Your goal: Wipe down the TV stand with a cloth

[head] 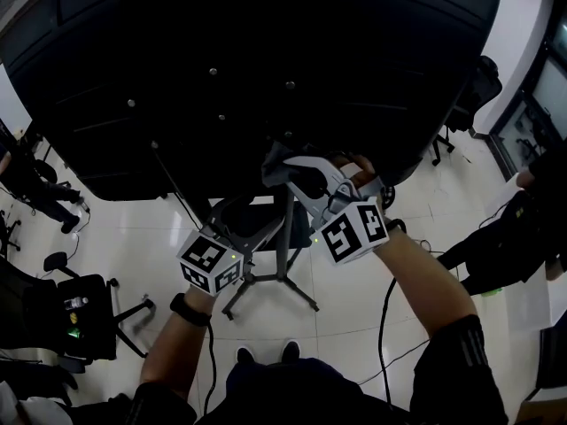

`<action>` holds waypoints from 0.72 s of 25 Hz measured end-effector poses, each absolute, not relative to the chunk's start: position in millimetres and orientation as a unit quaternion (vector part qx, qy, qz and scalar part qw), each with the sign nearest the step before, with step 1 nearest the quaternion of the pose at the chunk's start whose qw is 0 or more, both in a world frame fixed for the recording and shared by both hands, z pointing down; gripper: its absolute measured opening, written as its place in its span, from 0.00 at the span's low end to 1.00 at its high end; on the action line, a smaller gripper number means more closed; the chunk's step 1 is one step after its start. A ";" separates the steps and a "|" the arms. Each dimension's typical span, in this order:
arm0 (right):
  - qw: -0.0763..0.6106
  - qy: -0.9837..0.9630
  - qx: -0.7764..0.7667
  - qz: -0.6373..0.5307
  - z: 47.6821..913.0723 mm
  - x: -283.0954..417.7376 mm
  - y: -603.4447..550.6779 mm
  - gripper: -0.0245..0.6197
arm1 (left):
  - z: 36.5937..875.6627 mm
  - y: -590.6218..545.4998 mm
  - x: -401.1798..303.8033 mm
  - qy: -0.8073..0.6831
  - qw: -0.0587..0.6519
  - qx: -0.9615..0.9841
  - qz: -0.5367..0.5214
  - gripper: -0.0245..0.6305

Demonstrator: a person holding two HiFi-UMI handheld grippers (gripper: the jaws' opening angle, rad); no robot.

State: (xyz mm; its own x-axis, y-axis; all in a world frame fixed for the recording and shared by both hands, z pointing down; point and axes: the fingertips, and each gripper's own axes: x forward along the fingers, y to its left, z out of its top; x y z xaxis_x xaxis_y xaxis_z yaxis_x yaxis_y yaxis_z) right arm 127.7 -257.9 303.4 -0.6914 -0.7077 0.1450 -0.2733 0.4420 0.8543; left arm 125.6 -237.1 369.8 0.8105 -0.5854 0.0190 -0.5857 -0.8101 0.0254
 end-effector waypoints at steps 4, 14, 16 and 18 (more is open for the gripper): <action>0.261 -0.815 0.291 -0.427 330.7 126.5 -259.1 0.08 | 388.3 -237.6 126.5 -0.309 0.024 0.951 0.012 0.52; 0.290 -0.817 0.257 -0.427 401.1 122.3 -256.4 0.08 | 442.9 -244.6 128.6 -0.313 0.056 0.948 0.025 0.52; 0.294 -0.819 0.254 -0.422 416.2 123.5 -257.0 0.08 | 453.6 -245.6 129.6 -0.314 0.061 0.947 0.026 0.52; 0.297 -0.821 0.253 -0.416 429.8 124.0 -258.8 0.08 | 464.4 -247.2 129.3 -0.314 0.067 0.947 0.029 0.52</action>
State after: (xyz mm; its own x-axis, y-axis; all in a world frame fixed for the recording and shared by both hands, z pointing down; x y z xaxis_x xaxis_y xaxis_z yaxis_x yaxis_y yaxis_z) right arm 124.0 -258.8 429.8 -0.6950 -0.6630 0.2783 -0.1683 0.5263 0.8335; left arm 129.3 -247.2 464.4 0.8016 -0.5902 0.0959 -0.5978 -0.7944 0.1080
